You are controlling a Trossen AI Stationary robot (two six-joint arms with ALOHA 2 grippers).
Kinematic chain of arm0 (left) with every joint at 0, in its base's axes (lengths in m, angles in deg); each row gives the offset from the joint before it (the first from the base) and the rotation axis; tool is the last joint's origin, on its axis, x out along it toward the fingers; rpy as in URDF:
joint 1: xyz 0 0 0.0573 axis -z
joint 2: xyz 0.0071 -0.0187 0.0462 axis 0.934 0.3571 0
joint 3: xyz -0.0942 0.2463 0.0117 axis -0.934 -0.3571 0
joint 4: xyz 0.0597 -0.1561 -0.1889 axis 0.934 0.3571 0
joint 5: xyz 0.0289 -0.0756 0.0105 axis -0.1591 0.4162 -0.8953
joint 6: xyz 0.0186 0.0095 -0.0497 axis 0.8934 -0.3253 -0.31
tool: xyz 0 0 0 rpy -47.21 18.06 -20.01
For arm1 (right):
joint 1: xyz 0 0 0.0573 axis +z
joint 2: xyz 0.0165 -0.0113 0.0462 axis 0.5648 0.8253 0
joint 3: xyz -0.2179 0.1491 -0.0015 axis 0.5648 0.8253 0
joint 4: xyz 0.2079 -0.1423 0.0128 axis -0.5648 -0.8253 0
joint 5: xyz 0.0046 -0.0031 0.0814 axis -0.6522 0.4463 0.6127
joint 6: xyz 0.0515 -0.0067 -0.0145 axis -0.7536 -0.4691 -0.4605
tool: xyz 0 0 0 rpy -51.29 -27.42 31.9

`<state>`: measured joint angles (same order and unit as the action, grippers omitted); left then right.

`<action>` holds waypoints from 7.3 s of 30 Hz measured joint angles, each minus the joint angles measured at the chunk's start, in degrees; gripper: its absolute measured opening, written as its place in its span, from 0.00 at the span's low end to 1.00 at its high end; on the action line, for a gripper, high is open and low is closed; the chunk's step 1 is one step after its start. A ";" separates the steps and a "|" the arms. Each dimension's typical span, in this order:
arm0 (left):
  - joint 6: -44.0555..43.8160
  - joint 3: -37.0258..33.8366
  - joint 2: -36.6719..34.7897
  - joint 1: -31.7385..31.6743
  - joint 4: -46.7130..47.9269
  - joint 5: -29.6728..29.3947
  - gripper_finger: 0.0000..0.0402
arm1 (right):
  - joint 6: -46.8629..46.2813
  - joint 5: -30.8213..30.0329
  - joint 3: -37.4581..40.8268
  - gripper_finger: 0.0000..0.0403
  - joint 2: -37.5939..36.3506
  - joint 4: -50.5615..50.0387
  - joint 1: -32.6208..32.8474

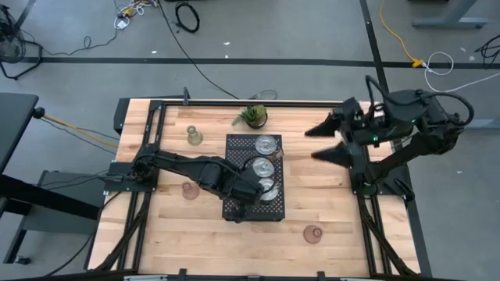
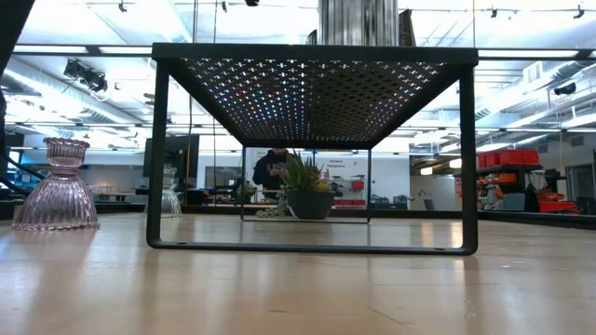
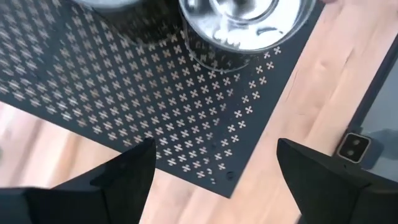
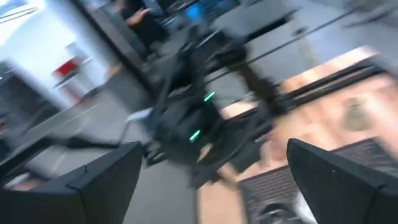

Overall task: Pick & Place candle stick holders
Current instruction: Put the right pink glass candle holder on the shelf

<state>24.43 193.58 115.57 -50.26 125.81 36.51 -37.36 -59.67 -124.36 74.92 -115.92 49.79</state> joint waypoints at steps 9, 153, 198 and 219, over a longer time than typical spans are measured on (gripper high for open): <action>5.96 0.00 -5.13 2.97 0.00 -4.76 0.83 | -9.11 5.42 3.87 0.99 7.54 0.25 6.50; 13.39 -1.25 -14.66 5.16 -0.09 -16.27 0.83 | -46.31 0.21 47.47 0.40 -18.30 15.01 8.94; 8.14 -1.25 -14.66 5.84 -0.02 -11.36 0.83 | 0.32 22.87 -7.58 0.40 25.48 -8.11 -24.01; 6.96 -1.25 -14.66 5.89 0.00 -13.45 0.83 | 6.45 22.28 -9.92 0.40 32.06 -10.47 -25.92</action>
<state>31.40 192.33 100.90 -44.37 125.81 23.06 -30.91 -37.39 -134.29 106.98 -126.40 23.86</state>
